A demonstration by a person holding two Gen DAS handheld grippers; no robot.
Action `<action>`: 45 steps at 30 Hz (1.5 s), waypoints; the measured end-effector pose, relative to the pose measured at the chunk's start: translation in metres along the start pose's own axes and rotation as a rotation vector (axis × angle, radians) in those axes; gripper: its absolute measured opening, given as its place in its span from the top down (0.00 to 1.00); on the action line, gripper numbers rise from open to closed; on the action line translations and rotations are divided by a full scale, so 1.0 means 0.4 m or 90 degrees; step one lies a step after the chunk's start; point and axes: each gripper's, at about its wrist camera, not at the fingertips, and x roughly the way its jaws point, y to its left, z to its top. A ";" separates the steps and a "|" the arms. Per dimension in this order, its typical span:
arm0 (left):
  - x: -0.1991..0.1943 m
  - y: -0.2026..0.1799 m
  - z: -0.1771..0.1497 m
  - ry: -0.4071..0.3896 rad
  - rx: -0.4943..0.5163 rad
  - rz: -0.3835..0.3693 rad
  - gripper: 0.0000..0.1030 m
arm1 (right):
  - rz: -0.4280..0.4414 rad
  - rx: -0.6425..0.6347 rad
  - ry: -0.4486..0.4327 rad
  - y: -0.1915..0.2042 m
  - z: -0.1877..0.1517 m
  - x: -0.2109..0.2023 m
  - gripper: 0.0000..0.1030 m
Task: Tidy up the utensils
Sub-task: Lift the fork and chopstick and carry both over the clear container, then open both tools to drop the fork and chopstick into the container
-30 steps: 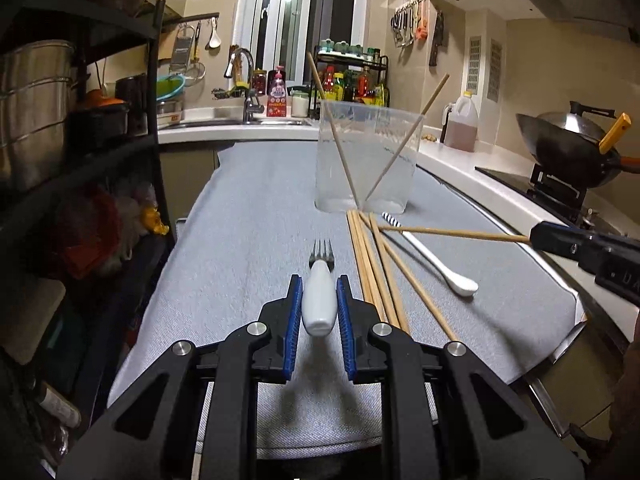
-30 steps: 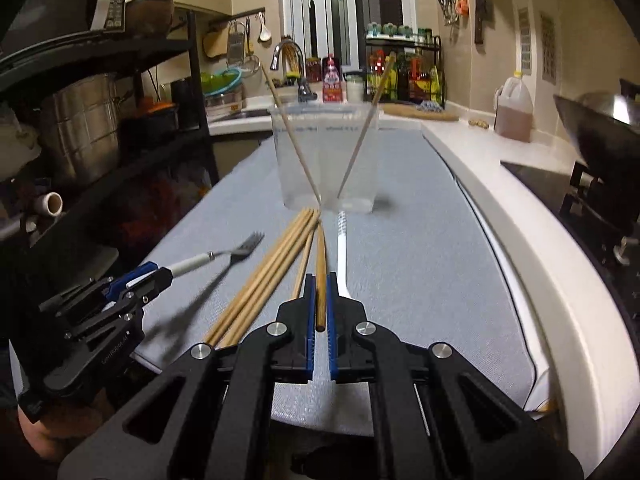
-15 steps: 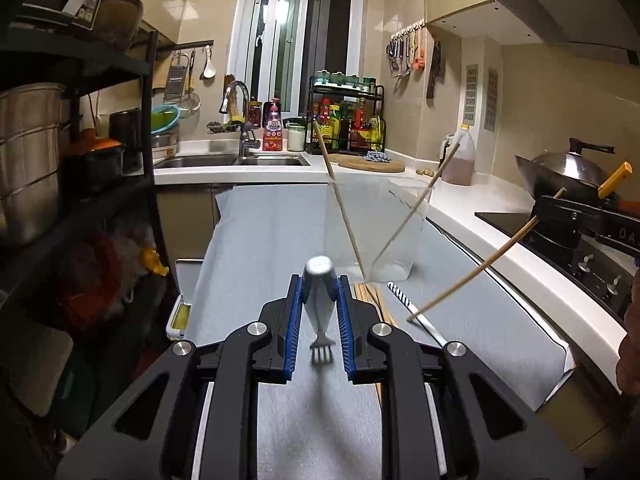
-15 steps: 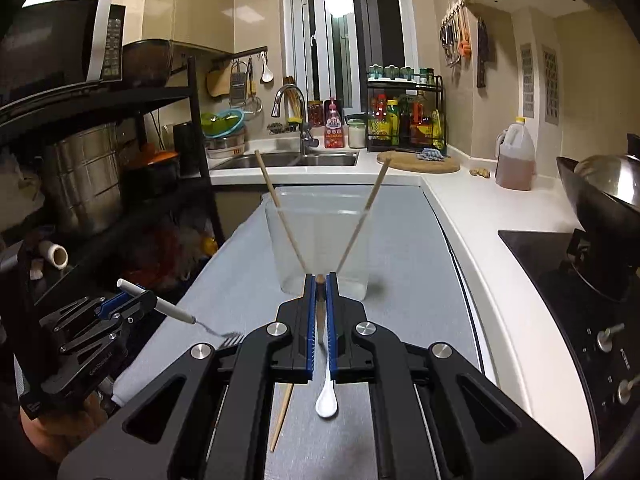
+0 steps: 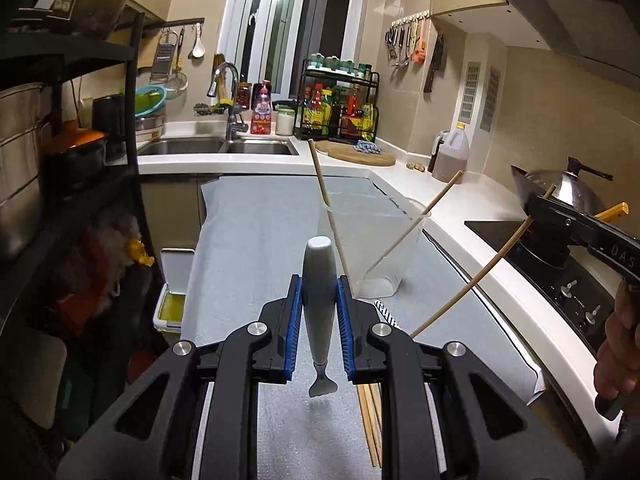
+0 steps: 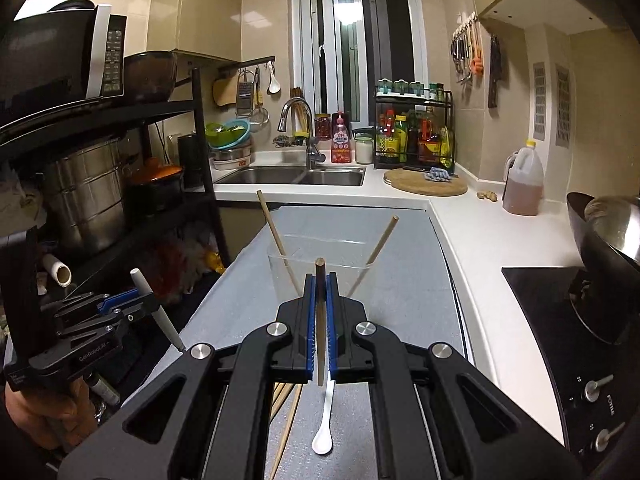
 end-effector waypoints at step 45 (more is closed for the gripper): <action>0.401 -0.080 0.316 0.037 0.052 -0.062 0.83 | 0.013 0.032 0.013 -0.118 0.225 0.315 0.95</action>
